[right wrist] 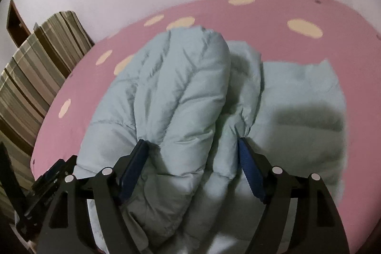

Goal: Fold large clothes

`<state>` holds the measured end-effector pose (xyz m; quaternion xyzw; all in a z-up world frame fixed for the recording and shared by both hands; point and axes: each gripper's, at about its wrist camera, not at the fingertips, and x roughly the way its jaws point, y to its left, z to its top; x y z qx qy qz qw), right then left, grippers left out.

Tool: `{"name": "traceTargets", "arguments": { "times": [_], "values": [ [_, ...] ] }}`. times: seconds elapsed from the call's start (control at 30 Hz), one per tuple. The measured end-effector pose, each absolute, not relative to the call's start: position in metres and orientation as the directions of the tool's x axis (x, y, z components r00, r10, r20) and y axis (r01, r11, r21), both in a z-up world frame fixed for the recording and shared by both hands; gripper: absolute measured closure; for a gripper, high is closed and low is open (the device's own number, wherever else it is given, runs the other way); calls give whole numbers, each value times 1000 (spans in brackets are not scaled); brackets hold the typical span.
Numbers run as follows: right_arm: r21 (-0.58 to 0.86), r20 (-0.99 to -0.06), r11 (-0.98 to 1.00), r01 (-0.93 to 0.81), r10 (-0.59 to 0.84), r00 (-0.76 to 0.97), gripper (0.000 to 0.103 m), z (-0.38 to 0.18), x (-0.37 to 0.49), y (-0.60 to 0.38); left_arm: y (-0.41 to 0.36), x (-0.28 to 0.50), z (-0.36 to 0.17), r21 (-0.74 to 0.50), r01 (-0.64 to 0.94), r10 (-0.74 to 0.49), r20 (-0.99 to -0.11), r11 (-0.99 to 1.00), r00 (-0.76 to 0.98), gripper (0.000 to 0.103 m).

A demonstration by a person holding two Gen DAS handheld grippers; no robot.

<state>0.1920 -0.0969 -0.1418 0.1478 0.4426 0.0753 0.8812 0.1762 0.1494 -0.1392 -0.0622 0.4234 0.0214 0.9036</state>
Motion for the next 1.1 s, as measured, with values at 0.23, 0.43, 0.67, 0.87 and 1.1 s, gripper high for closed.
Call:
{"name": "traceTargets", "arguments": {
  "times": [0.23,0.43,0.67,0.87,1.1],
  "values": [
    [372,-736,927,-37,319,597,89,-133,186,-99,137,181,-136,-117,-48,-58,-758,992,649,30],
    [317,-701,948,-29,255,666,93,-109,172,-124,111,183,-120,-104,30,-97,-731,994,676,30],
    [264,-722,961,82,140,677,93,-118,154,-181,59,189,-127,-39,142,-123,-747,989,653,30],
    [214,-762,969,124,87,641,90,-151,157,-201,25,199,-147,21,184,-96,-792,983,603,30],
    [206,-785,972,114,94,613,87,-185,167,-203,6,210,-174,74,219,-63,-826,973,560,33]
  ]
}}
